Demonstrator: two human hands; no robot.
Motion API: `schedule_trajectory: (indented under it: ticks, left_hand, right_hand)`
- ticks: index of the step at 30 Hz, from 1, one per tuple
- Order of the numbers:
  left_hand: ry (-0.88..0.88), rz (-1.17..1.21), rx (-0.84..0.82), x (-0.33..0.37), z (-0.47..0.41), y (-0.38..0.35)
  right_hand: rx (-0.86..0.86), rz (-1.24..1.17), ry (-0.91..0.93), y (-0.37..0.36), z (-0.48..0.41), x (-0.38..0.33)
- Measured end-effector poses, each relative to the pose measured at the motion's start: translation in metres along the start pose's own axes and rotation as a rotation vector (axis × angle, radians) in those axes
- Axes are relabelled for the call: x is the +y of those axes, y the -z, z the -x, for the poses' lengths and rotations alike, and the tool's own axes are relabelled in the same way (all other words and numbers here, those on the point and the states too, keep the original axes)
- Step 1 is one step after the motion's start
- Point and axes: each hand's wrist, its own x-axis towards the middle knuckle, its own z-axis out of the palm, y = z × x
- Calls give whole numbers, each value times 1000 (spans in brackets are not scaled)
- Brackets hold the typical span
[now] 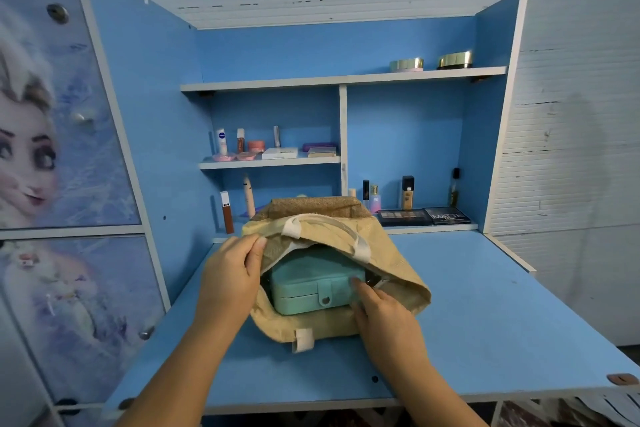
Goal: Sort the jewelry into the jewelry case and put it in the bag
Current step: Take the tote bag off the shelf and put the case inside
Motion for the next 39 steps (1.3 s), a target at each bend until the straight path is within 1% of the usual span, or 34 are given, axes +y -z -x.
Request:
schedule_trajectory:
  ticks: [1,2,3,4,5,6,7,8,9,11,13,15,18,20,22,24,25,27,30,31,34,37,39]
  left_hand:
    - [0,10,-11,-3,2,2]
    - [-1,17,-20,-5,5,4]
    - [-6,18,-24,-7,8,5]
    - [-13,17,-26,-9,11,7]
    - [-16,18,-30,-10,14,8]
    - [-18,18,-37,-10,17,9]
    - [-21,14,-41,-11,19,9]
    - [-26,9,-41,-12,22,9]
    - [-34,5,-37,-13,24,9]
    - [-53,11,-32,-14,26,7]
    - [-55,23,-33,-15,28,5]
    - [-45,31,-35,-18,29,4]
    - [-4,37,-100,-29,34,1]
    - [3,6,-169,-41,39,1]
    - [-3,-37,-243,-55,40,4]
    - [-8,-40,-313,-62,36,9]
    - [-7,-29,-339,-64,34,11]
    - [25,-19,-373,-63,33,12]
    - [236,62,-432,-59,36,10]
    - [280,79,-441,-59,37,10]
    - [371,105,-481,-61,34,15]
    - [468,257,-582,-63,31,20]
    - [466,281,-555,-61,28,21]
  right_hand:
    - [124,-32,34,7,7,2]
    - [275,-54,27,13,13,8]
    - [379,-76,-27,18,14,17]
    - [389,-111,-131,25,11,29]
    - [316,-162,-251,30,6,43]
    - [175,-237,-346,33,-1,56]
    - [19,-310,-402,35,-7,65]
    - [-84,-343,-403,36,-13,71]
    - [-133,-334,-372,35,-18,74]
    - [-128,-272,-319,31,-27,72]
    - [-112,-209,-318,26,-35,63]
    - [-112,-208,-348,20,-41,54]
    - [-138,-247,-339,9,-43,55]
    - [-227,-358,-314,9,-44,67]
    - [-390,-486,-264,18,-45,81]
    - [-546,-544,-204,27,-45,91]
    - [-585,-557,-192,30,-44,94]
    - [-583,-576,-199,31,-42,94]
    - [-552,-582,-199,33,-39,88]
    - [-536,-597,-209,33,-39,86]
    - [-443,-657,-302,32,-40,84]
    - [-358,-748,-358,29,-40,80]
    - [-300,-808,-369,30,-40,75]
